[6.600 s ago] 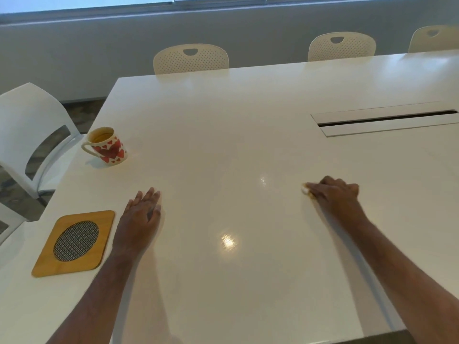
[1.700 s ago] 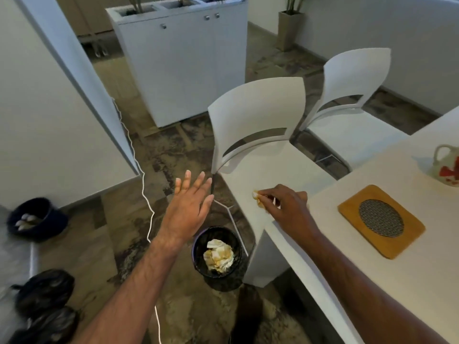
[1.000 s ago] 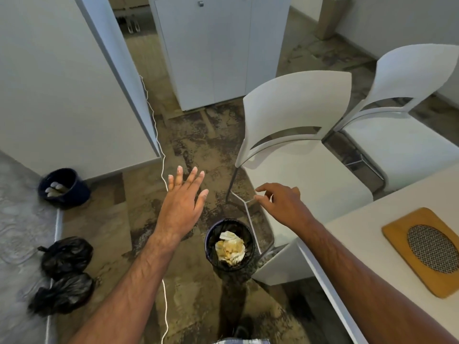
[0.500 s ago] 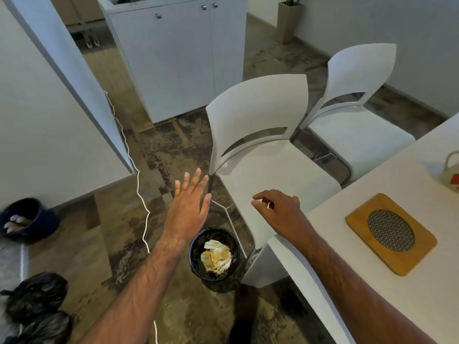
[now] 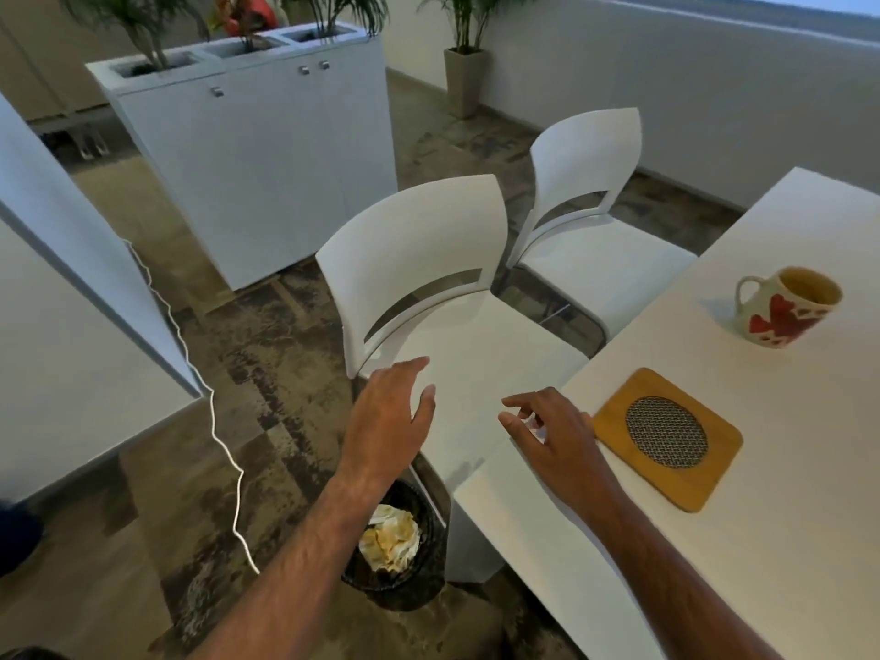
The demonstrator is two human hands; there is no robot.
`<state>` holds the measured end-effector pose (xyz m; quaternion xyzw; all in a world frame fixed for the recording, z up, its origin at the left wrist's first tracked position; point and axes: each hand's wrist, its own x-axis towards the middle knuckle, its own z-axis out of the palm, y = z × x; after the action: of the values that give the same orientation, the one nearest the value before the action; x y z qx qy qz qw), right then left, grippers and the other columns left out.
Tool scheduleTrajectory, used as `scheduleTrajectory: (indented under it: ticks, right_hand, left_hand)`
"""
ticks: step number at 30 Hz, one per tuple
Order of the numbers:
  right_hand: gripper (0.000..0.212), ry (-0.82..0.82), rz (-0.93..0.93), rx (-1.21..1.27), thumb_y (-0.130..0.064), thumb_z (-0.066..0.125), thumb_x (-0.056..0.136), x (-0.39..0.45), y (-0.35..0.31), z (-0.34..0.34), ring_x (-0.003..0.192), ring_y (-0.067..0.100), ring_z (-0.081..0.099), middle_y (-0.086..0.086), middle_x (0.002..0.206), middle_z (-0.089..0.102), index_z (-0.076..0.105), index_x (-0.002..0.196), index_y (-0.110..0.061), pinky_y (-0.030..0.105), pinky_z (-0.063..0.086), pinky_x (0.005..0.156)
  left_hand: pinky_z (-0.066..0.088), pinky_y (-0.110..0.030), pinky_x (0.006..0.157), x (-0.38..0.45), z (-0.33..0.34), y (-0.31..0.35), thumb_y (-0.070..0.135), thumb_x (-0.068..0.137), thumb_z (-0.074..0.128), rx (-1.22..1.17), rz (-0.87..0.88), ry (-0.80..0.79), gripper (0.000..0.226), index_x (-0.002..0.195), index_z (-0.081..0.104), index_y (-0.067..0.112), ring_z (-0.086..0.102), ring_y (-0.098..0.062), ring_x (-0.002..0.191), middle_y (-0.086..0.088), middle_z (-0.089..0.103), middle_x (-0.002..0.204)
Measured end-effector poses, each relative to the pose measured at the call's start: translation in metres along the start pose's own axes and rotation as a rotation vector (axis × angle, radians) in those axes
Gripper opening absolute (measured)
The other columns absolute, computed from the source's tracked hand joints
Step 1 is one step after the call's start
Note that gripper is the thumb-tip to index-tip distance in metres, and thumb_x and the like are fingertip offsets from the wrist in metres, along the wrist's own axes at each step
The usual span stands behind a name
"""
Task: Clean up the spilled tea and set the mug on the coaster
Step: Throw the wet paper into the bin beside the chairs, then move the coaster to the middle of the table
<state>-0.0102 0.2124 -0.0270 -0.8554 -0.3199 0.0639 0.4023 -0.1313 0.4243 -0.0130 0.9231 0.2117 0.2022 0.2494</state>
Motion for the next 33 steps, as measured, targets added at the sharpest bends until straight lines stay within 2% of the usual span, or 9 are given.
scheduleTrajectory:
  ticks: [6, 8, 10, 13, 15, 21, 27, 29, 33]
  right_hand:
    - [0.017, 0.049, 0.065, -0.008, -0.054, 0.059, 0.099, -0.015, 0.021, -0.03, 0.112, -0.001, 0.056, -0.025, 0.112, 0.06, 0.066, 0.111, -0.044, 0.052, 0.047, 0.101]
    - [0.018, 0.052, 0.09, -0.021, -0.05, 0.059, 0.099, -0.019, 0.027, -0.039, 0.113, -0.001, 0.054, -0.024, 0.113, 0.059, 0.067, 0.112, -0.04, 0.052, 0.045, 0.104]
    - [0.018, 0.071, 0.116, 0.016, -0.048, 0.06, 0.099, -0.023, 0.033, -0.049, 0.111, 0.002, 0.057, -0.023, 0.112, 0.06, 0.068, 0.113, -0.038, 0.049, 0.05, 0.1]
    - [0.015, 0.104, 0.147, 0.04, -0.039, 0.064, 0.1, -0.03, 0.039, -0.064, 0.106, 0.005, 0.06, -0.021, 0.11, 0.063, 0.071, 0.112, -0.034, 0.043, 0.056, 0.091]
    - [0.014, 0.141, 0.164, 0.014, -0.036, 0.066, 0.099, -0.037, 0.043, -0.075, 0.106, 0.005, 0.06, -0.018, 0.11, 0.064, 0.071, 0.111, -0.03, 0.044, 0.055, 0.091]
    - [0.02, 0.265, 0.268, -0.04, -0.031, 0.07, 0.096, -0.059, 0.056, -0.102, 0.12, 0.009, 0.052, -0.014, 0.121, 0.06, 0.068, 0.117, -0.033, 0.049, 0.044, 0.107]
    - [0.035, 0.356, 0.432, -0.019, -0.032, 0.074, 0.094, -0.075, 0.064, -0.119, 0.13, 0.02, 0.045, -0.009, 0.129, 0.048, 0.061, 0.127, -0.031, 0.033, 0.033, 0.099]
    - [0.045, 0.385, 0.487, 0.02, -0.034, 0.075, 0.092, -0.08, 0.067, -0.121, 0.135, 0.023, 0.044, -0.008, 0.136, 0.044, 0.057, 0.133, -0.028, 0.033, 0.037, 0.101]
    - [0.059, 0.412, 0.604, 0.287, -0.035, 0.076, 0.092, -0.084, 0.07, -0.123, 0.135, 0.024, 0.05, -0.007, 0.147, 0.038, 0.049, 0.143, -0.026, 0.033, 0.047, 0.095]
  left_hand:
    - [0.041, -0.033, 0.111, 0.019, 0.026, 0.044, 0.038, 0.106, 0.052, -0.014, 0.121, -0.129, 0.048, 0.151, 0.045, 0.022, 0.042, -0.015, 0.136, 0.005, 0.052, 0.148]
    - [0.033, -0.027, 0.113, 0.024, 0.036, 0.059, 0.039, 0.106, 0.051, -0.01, 0.148, -0.163, 0.049, 0.152, 0.044, 0.022, 0.041, -0.015, 0.139, 0.005, 0.05, 0.151]
    - [0.028, -0.023, 0.11, 0.028, 0.046, 0.074, 0.042, 0.106, 0.05, -0.005, 0.176, -0.204, 0.051, 0.153, 0.042, 0.023, 0.042, -0.014, 0.139, 0.006, 0.048, 0.152]
    - [0.038, -0.025, 0.105, 0.032, 0.059, 0.093, 0.043, 0.106, 0.051, -0.024, 0.219, -0.26, 0.051, 0.152, 0.041, 0.024, 0.046, -0.012, 0.131, 0.007, 0.05, 0.146]
    - [0.045, -0.028, 0.104, 0.034, 0.066, 0.108, 0.042, 0.106, 0.051, -0.038, 0.25, -0.288, 0.051, 0.152, 0.042, 0.023, 0.047, -0.012, 0.128, 0.006, 0.051, 0.143]
    - [0.044, -0.032, 0.11, 0.041, 0.09, 0.137, 0.045, 0.106, 0.05, -0.039, 0.286, -0.371, 0.055, 0.154, 0.042, 0.019, 0.045, -0.016, 0.133, 0.002, 0.05, 0.149]
    - [0.038, -0.037, 0.113, 0.044, 0.107, 0.151, 0.048, 0.106, 0.049, -0.02, 0.286, -0.442, 0.061, 0.156, 0.039, 0.015, 0.044, -0.021, 0.138, -0.003, 0.049, 0.153]
    - [0.036, -0.039, 0.114, 0.042, 0.111, 0.155, 0.049, 0.106, 0.048, -0.019, 0.278, -0.462, 0.062, 0.156, 0.039, 0.015, 0.043, -0.022, 0.139, -0.003, 0.049, 0.154]
    - [0.035, -0.039, 0.113, 0.041, 0.119, 0.16, 0.051, 0.106, 0.047, 0.001, 0.281, -0.462, 0.062, 0.156, 0.04, 0.014, 0.045, -0.023, 0.137, -0.003, 0.051, 0.153]
